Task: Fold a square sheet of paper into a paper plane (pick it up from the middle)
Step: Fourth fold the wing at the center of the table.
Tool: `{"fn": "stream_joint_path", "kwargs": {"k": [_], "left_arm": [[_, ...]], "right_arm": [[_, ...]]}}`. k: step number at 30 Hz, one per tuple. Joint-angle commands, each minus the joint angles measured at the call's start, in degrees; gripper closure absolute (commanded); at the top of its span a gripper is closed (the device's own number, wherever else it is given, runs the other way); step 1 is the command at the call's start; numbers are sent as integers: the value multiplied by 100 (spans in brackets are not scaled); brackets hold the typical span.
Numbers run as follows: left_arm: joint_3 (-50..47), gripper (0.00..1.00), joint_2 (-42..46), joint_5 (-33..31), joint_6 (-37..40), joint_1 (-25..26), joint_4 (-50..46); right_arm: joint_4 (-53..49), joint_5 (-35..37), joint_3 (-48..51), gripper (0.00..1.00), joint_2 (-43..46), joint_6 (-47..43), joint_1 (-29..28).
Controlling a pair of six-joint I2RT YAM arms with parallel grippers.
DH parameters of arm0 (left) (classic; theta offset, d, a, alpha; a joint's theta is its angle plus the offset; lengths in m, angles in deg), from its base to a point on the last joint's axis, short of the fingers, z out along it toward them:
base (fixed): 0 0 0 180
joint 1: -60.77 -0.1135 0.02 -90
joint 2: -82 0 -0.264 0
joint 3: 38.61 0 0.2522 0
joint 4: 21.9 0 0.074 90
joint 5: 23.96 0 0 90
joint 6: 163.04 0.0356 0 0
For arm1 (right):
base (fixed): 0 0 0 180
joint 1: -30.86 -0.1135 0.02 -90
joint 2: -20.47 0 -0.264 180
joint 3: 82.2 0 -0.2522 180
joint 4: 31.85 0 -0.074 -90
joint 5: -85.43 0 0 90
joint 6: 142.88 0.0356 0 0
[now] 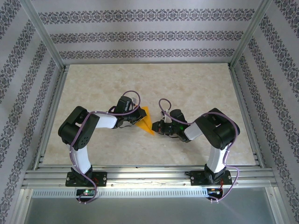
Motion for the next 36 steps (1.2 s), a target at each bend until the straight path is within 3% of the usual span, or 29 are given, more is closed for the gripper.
{"fn": "stream_joint_path", "kwargs": {"k": [1,36], "left_arm": [[87,99,-66,-20,31,-59,-65],[341,99,-470,-22,186,-55,-387]], "right_arm": [[-372,127,8,100,-134,8,92],[-890,48,-113,100,-55,5,150]]}}
